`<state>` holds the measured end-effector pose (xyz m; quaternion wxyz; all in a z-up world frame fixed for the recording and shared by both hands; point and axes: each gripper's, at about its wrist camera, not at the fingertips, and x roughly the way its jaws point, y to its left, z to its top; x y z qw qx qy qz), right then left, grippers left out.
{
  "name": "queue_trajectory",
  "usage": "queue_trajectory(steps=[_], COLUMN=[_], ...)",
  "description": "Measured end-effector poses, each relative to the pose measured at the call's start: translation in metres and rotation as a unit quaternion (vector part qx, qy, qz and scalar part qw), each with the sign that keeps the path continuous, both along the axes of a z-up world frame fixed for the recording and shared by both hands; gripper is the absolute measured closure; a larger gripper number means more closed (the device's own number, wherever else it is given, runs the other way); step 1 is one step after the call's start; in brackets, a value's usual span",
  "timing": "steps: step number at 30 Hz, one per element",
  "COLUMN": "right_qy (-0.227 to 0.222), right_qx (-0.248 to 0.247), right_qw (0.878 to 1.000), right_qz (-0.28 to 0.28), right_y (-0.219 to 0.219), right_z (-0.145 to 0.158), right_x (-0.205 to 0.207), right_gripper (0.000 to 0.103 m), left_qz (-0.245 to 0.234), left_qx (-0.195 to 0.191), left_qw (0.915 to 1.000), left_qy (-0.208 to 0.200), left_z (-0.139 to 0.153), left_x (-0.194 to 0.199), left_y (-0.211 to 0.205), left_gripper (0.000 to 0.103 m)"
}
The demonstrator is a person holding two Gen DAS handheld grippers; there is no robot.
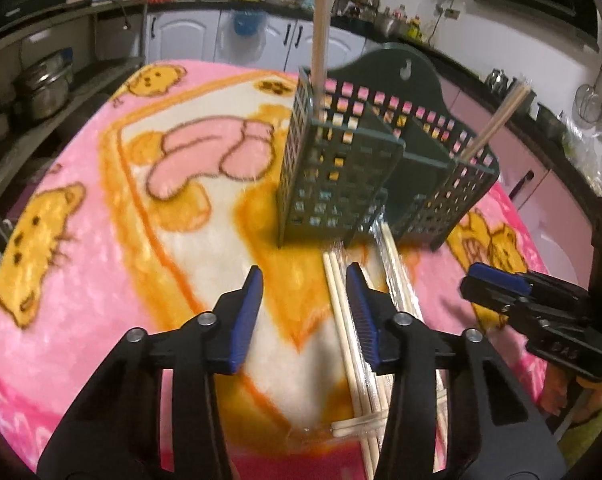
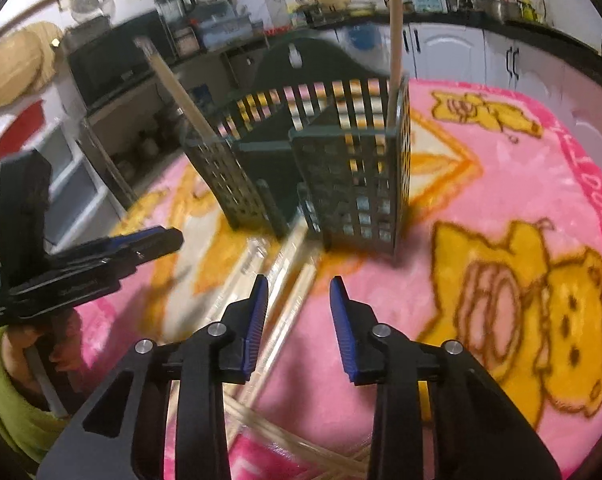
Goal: Organize utensils
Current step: 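Close the left tool on a wooden chopstick while the right tool grasps another chopstick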
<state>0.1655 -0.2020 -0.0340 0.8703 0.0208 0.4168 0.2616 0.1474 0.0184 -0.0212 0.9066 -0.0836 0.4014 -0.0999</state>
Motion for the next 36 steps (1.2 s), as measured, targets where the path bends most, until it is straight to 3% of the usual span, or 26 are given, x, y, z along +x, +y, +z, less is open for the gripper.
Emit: queue_trajectory(steps=[10,30,36], right_qy=[0.021,0.028,0.032], right_qx=[-0.060,-0.068,-0.068], right_qw=[0.998,0.997,0.997], right_qz=[0.003,-0.010,-0.014], right_y=[0.032,0.038,0.033], right_z=[-0.027,-0.039,-0.039], right_x=[0.015,0.029,0.032], right_gripper=[0.072,0.076,0.083], left_qz=[-0.020,-0.013,-0.005], left_qx=[0.036,0.044,0.032], left_qw=[0.9982,0.9966,0.9968], left_qy=[0.044,0.068,0.073], left_z=[-0.025,-0.039,-0.041], left_x=[0.019,0.042,0.042], left_y=[-0.023,-0.031,-0.018], left_gripper=[0.074,0.074,0.087])
